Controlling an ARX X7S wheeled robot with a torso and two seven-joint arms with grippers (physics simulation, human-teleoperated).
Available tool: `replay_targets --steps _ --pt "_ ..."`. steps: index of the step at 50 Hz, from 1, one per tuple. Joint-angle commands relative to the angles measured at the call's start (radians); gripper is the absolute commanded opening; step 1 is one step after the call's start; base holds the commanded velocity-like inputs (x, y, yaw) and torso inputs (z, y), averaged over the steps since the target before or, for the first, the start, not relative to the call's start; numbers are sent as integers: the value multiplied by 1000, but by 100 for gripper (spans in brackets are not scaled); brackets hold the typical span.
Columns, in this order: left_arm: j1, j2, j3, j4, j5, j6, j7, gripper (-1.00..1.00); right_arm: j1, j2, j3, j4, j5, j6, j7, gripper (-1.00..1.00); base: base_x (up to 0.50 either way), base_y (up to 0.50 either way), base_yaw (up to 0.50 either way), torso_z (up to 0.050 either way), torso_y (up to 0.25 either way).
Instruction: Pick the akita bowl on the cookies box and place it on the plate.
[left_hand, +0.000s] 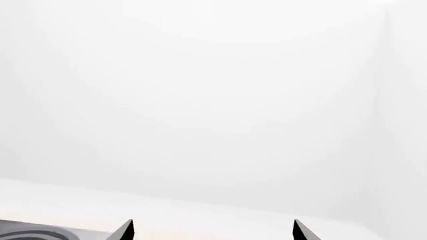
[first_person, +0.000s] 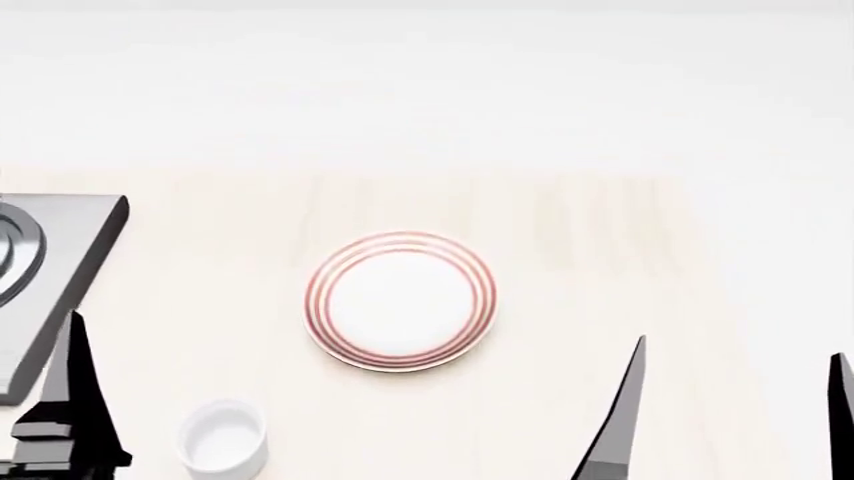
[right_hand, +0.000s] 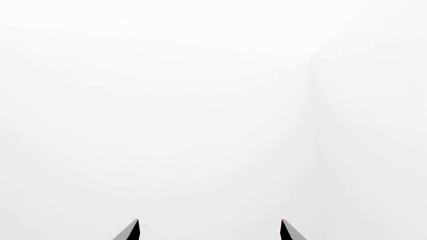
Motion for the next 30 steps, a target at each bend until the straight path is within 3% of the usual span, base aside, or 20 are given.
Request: replay_targets --steps 1,30 --pt "-3 -2 -8 0 -15 6 -8 100 1 5 0 -3 -1 4 9 100 0 0 0 50 0" --pt "-4 -15 0 4 -27 10 -18 100 0 22 -3 -4 2 0 20 100 0 0 0 50 0"
